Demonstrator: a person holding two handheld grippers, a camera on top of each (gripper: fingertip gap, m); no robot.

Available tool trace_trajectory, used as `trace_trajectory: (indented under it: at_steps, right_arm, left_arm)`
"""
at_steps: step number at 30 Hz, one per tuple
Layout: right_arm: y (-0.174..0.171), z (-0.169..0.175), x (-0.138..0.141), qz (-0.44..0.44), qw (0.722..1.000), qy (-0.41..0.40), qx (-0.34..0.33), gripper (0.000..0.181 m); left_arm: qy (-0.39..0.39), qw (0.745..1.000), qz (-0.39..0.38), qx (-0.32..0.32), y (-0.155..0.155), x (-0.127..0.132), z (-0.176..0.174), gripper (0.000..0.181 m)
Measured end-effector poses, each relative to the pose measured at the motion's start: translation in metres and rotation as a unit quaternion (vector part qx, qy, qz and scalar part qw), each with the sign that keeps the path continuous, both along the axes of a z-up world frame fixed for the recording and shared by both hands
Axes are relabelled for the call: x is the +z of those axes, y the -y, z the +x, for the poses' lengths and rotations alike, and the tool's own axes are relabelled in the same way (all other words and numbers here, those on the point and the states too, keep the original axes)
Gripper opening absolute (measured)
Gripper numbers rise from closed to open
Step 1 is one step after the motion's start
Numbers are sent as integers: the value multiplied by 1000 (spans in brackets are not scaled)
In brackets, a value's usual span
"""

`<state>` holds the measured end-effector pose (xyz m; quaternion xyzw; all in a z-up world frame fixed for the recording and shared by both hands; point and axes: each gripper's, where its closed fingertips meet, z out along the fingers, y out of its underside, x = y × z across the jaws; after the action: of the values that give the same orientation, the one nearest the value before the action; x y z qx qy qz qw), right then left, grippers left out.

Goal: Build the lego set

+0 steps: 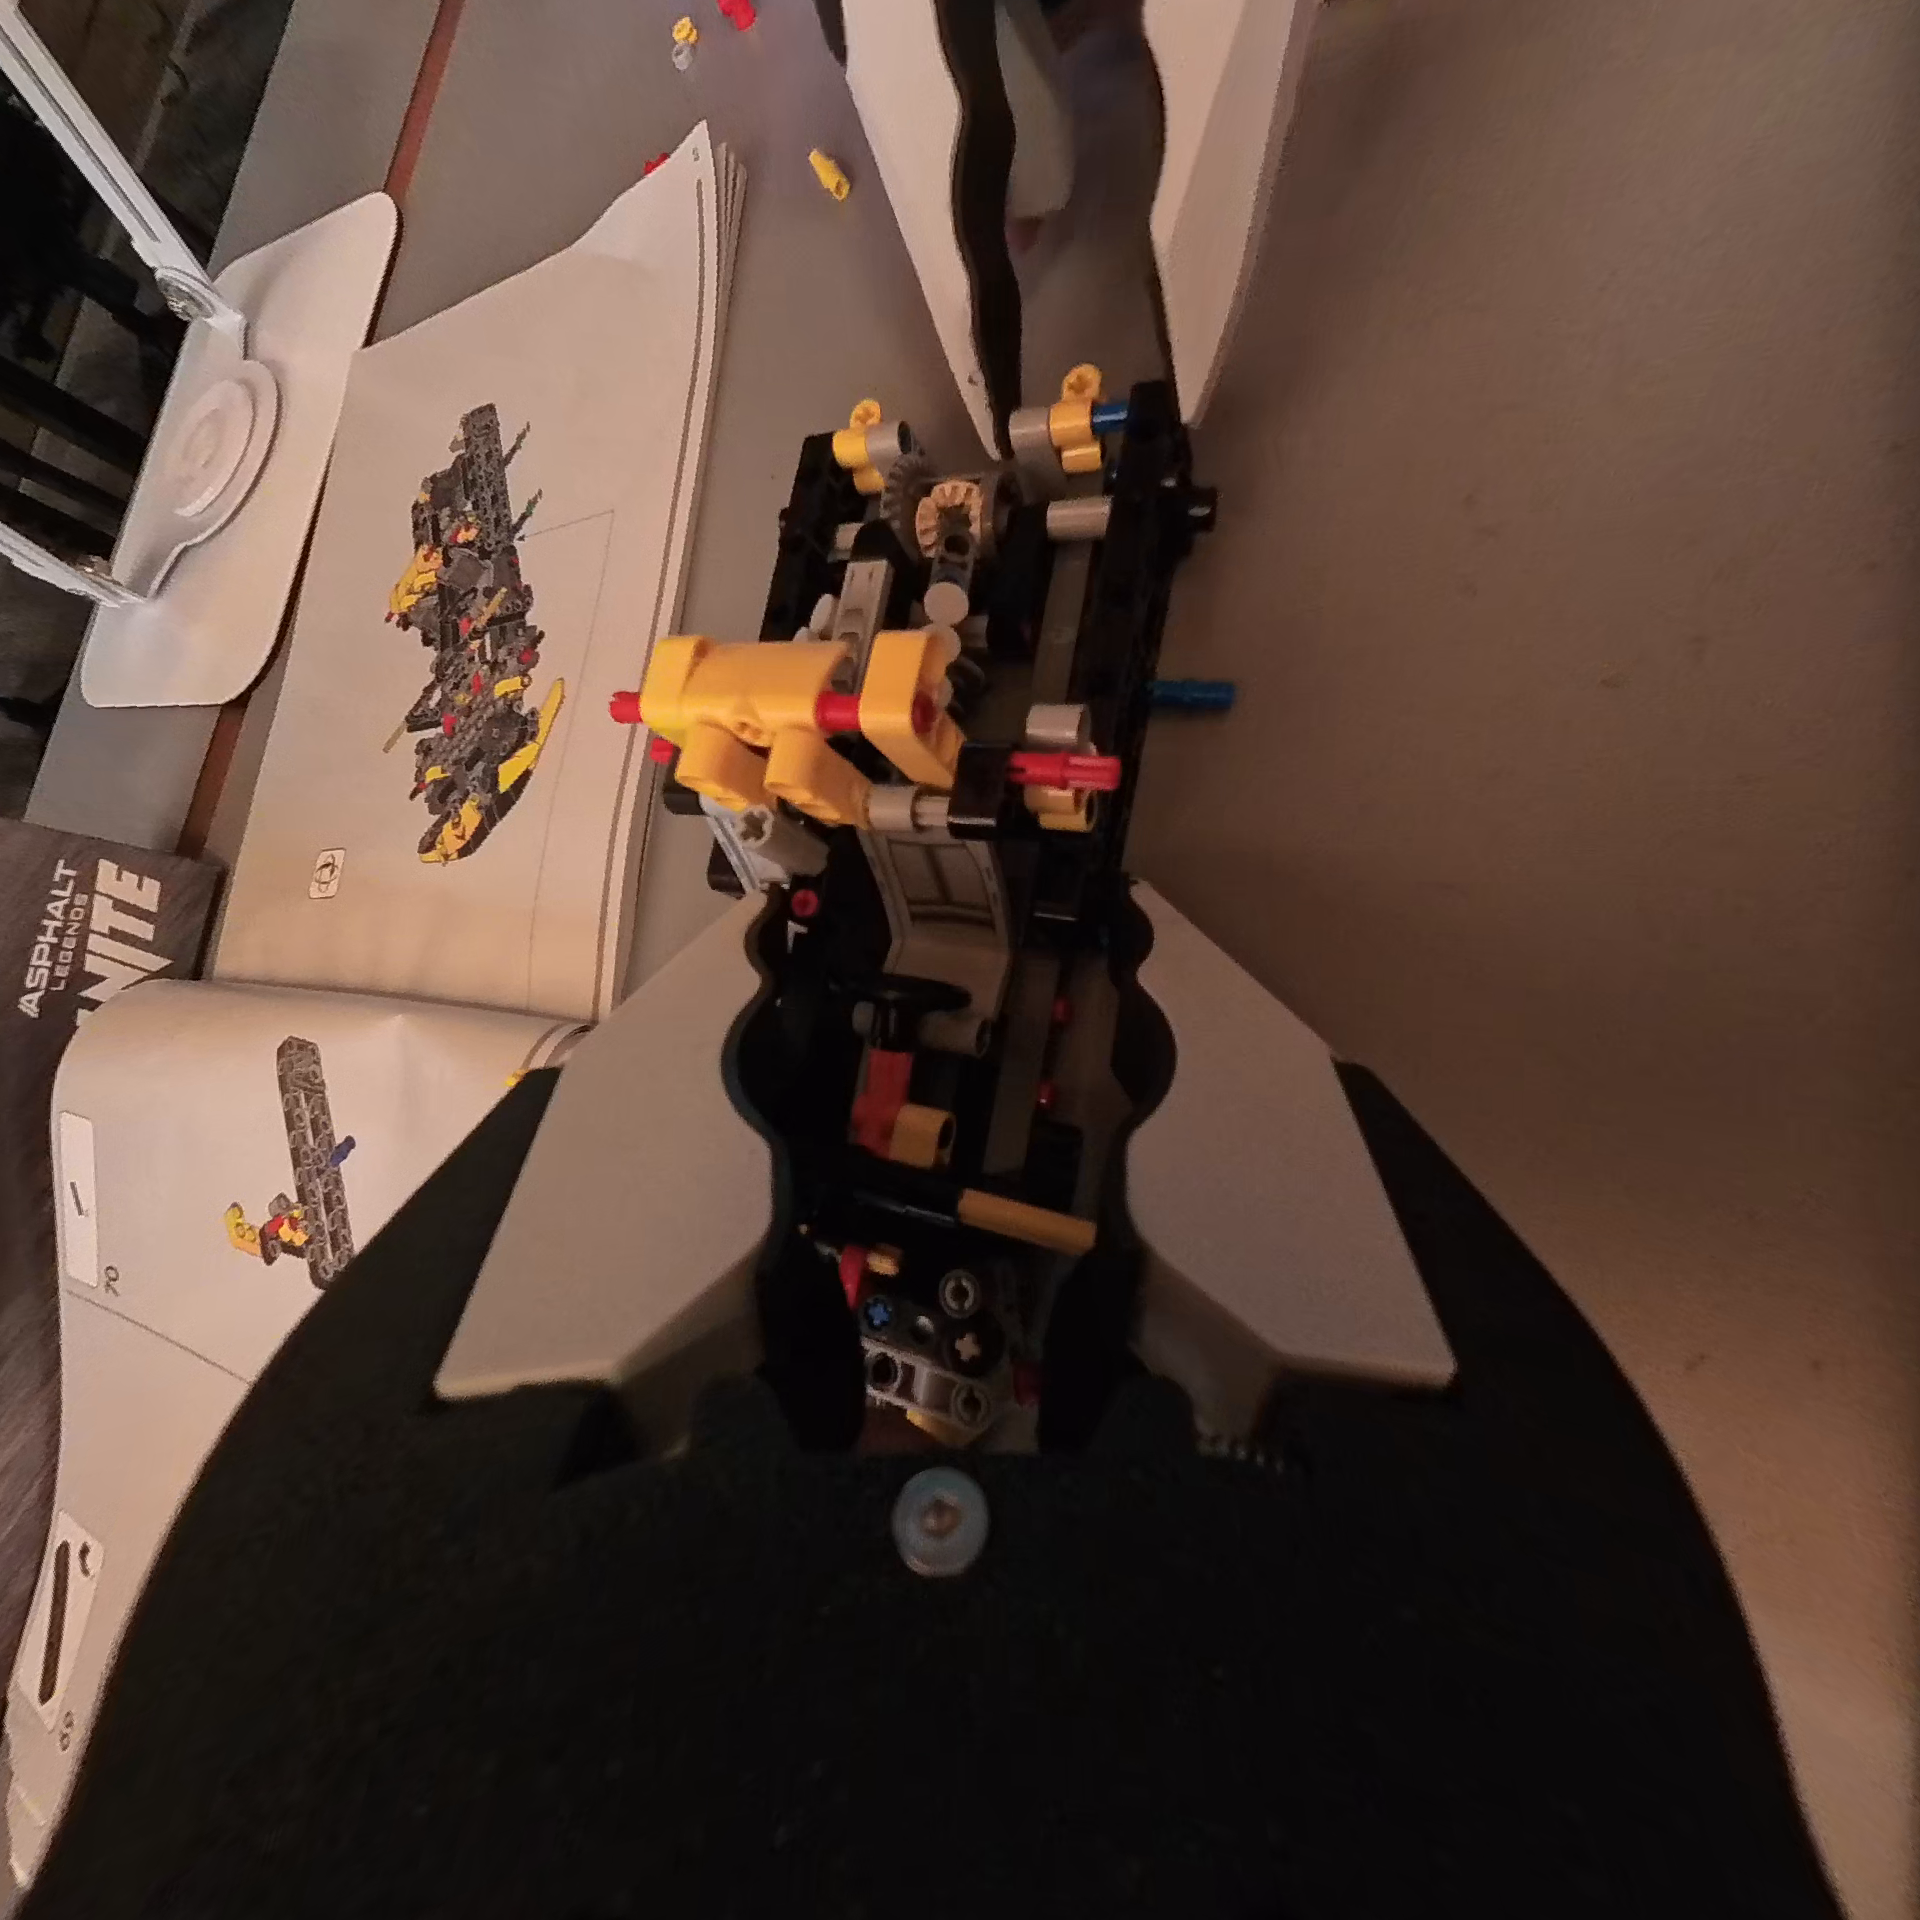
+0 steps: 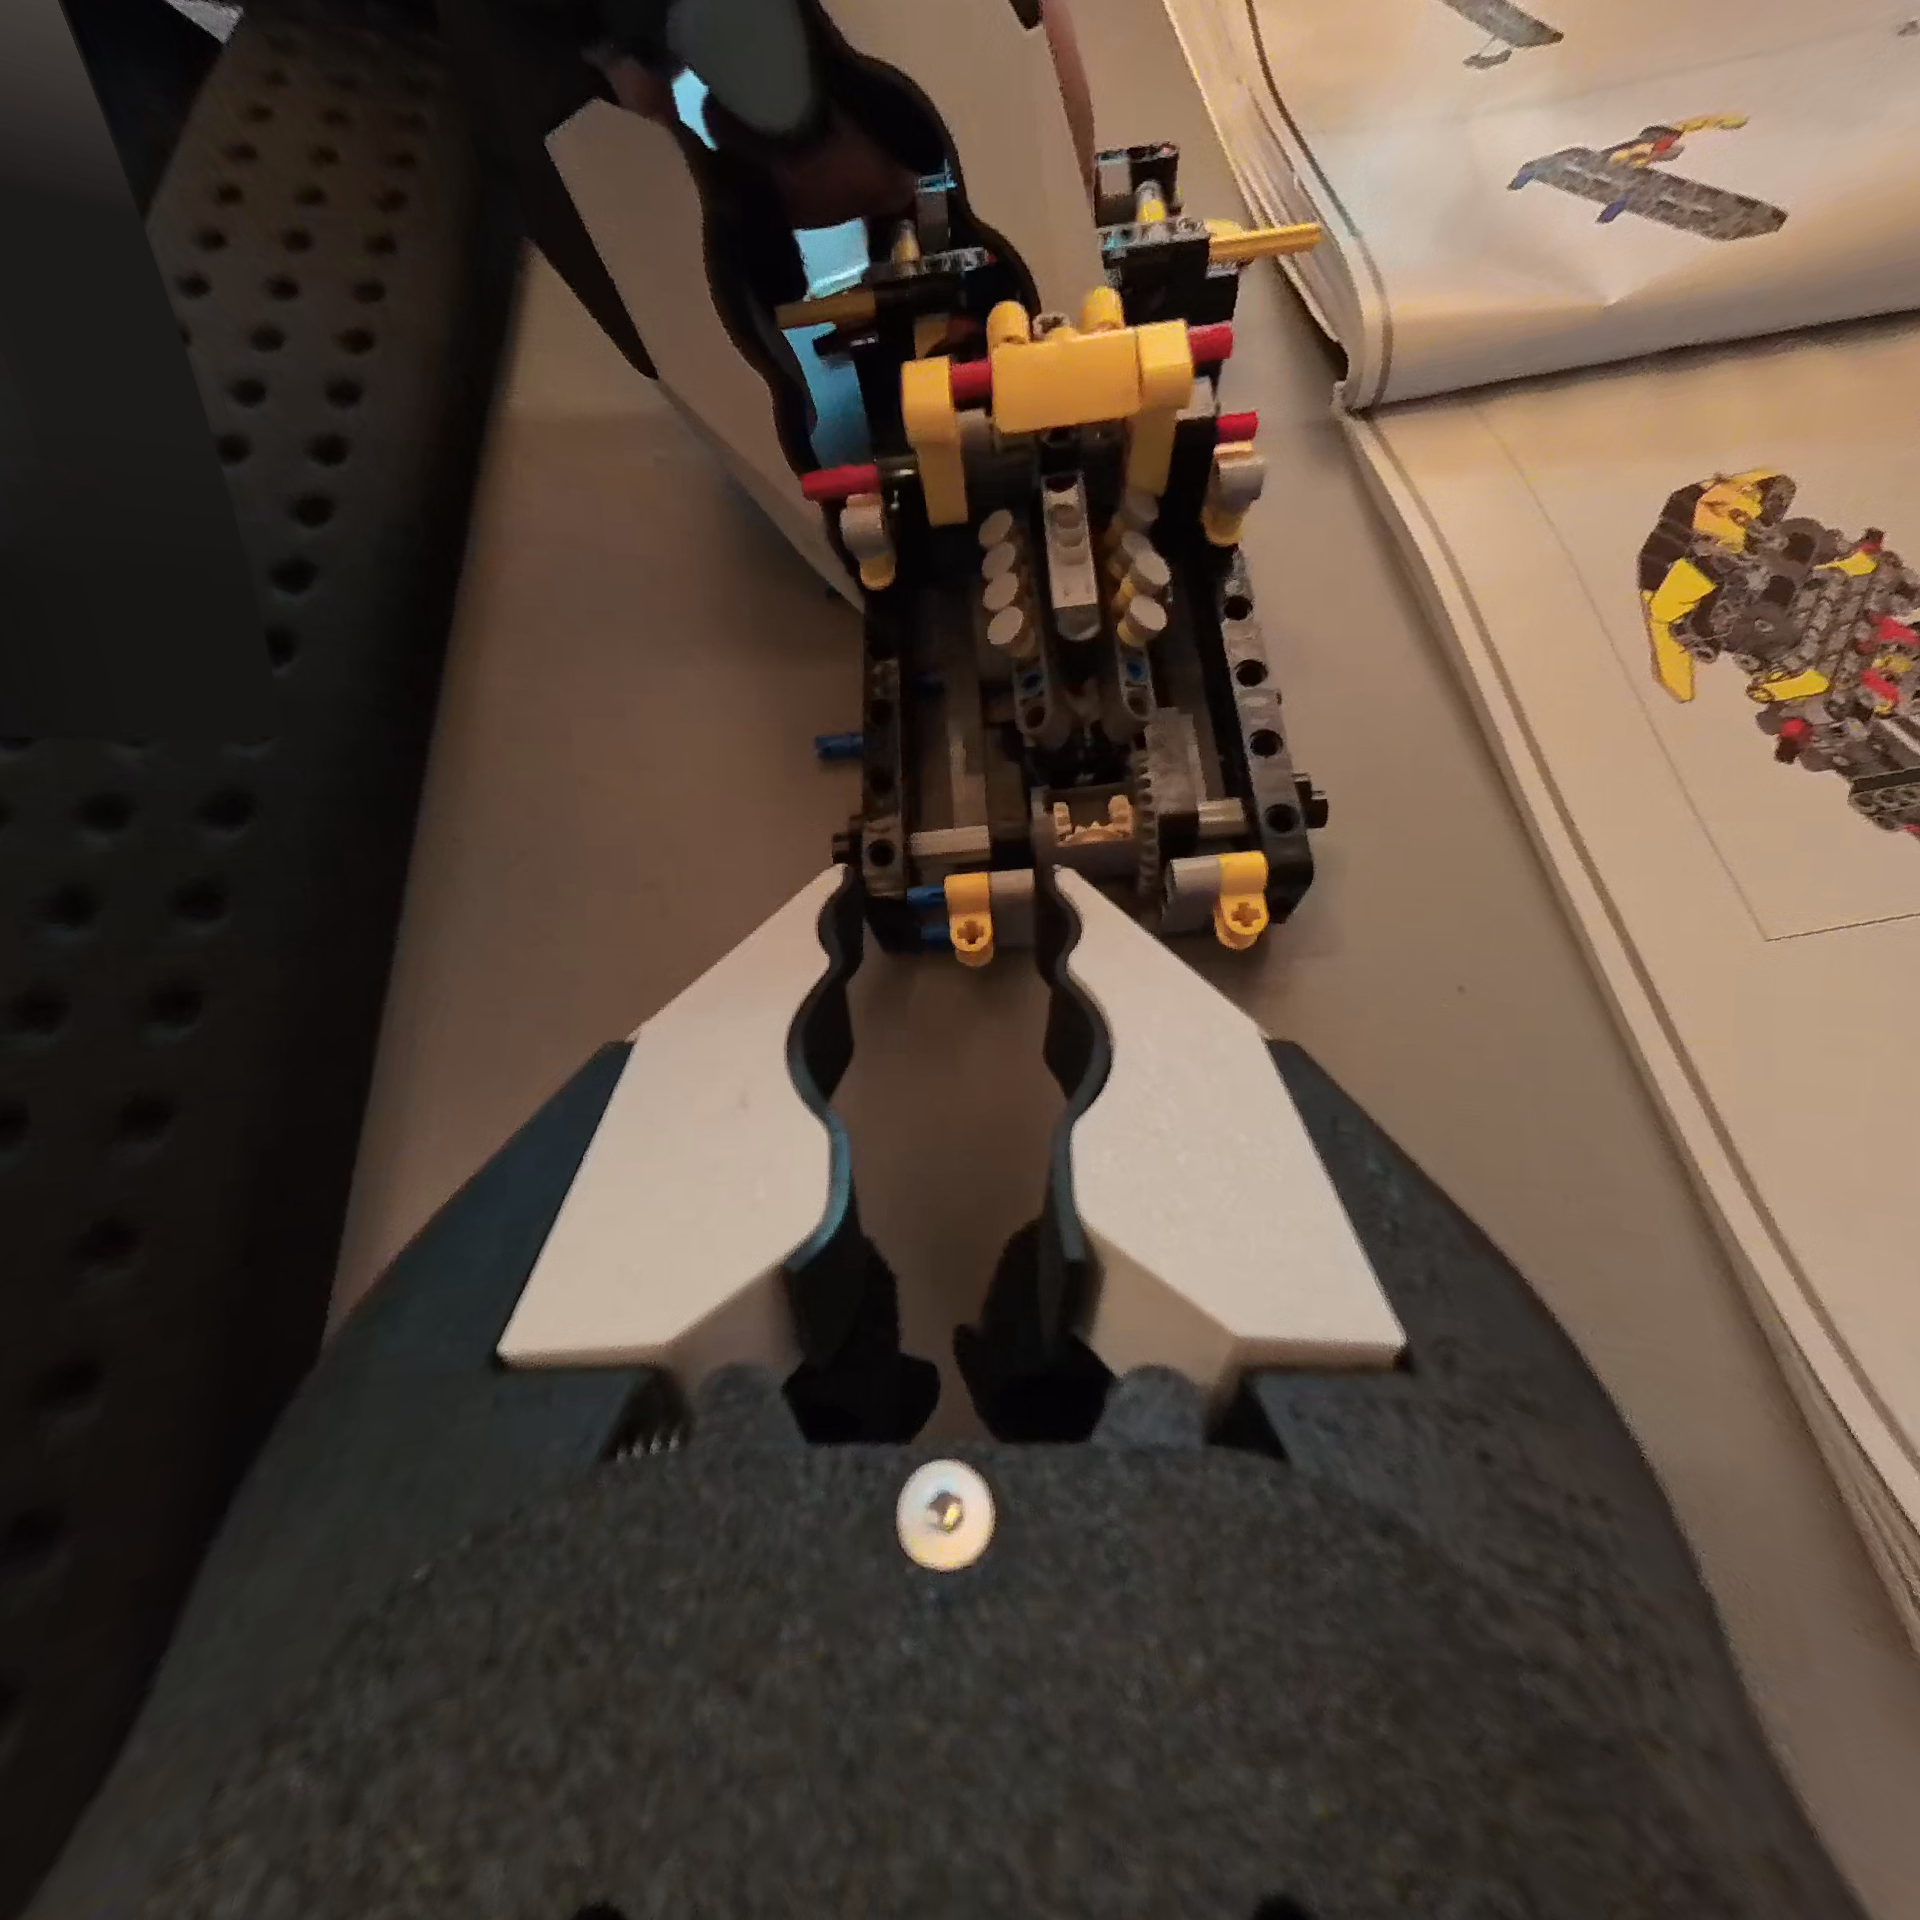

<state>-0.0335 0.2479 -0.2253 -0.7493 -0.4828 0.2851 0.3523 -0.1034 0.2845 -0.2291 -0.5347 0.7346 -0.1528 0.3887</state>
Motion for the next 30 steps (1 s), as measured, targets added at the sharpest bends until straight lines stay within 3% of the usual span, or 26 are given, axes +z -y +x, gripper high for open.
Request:
trace_trajectory:
  at_steps: [10,20,26,30]
  right_arm:
    - [-1,1,-2,29,998,41,26,32]
    - [2,0,2,-126,990,-56,18,33]
    - [-1,-1,0,-47,998,-27,21,33]
    - [-1,0,3,-54,998,-37,21,39]
  left_arm:
    - [0,1000,-2,1,-1,0,0,63]
    - [2,1000,-8,-3,1,0,0,65]
    - [2,1000,2,2,-1,0,0,64]
    - [3,1000,5,3,-2,0,0,63]
